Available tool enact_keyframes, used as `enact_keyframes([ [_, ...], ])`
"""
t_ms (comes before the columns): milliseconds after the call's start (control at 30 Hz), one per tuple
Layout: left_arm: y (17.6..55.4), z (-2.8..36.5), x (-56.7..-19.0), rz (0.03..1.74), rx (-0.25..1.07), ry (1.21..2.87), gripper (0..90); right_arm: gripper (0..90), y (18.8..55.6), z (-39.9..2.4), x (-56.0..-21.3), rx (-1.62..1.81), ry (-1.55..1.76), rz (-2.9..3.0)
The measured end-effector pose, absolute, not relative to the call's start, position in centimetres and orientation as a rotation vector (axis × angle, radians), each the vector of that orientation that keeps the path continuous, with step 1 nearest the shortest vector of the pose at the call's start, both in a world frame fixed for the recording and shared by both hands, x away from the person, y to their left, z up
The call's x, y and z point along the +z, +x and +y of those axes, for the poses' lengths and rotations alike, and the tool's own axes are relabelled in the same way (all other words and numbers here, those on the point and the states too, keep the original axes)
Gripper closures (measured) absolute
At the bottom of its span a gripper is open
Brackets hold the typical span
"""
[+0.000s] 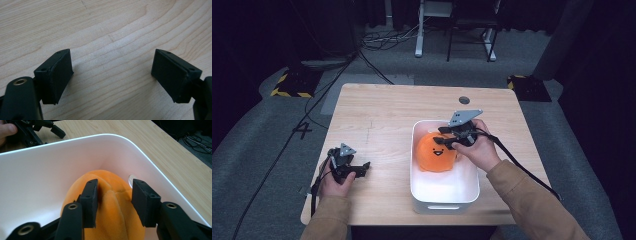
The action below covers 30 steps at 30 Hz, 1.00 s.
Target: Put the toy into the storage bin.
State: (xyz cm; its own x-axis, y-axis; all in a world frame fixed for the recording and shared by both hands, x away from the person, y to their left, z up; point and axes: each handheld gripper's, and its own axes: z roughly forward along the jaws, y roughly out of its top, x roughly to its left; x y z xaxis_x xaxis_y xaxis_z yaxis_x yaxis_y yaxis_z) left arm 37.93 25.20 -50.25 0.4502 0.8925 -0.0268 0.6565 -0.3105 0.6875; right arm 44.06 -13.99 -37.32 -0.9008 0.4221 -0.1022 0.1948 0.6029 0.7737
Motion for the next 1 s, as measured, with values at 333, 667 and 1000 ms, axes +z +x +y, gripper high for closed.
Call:
enact_keyframes([
  [333, 37.9, 25.2, -50.2, 1.29, 0.482, 2.07, 17.6, 46.9, 44.2, -14.5, -37.3, 1.197, 0.535, 2.539],
  [667, 37.9, 25.2, -50.3, 1.29, 0.481, 2.07, 17.6, 46.0, 44.3, -15.3, -36.3, 1.241, 0.54, 2.507],
  [1000, 37.9, 25.2, -50.2, 1.29, 0.481, 2.07, 17.6, 45.7, 43.9, -16.8, -34.5, 1.306, 0.534, 2.451],
])
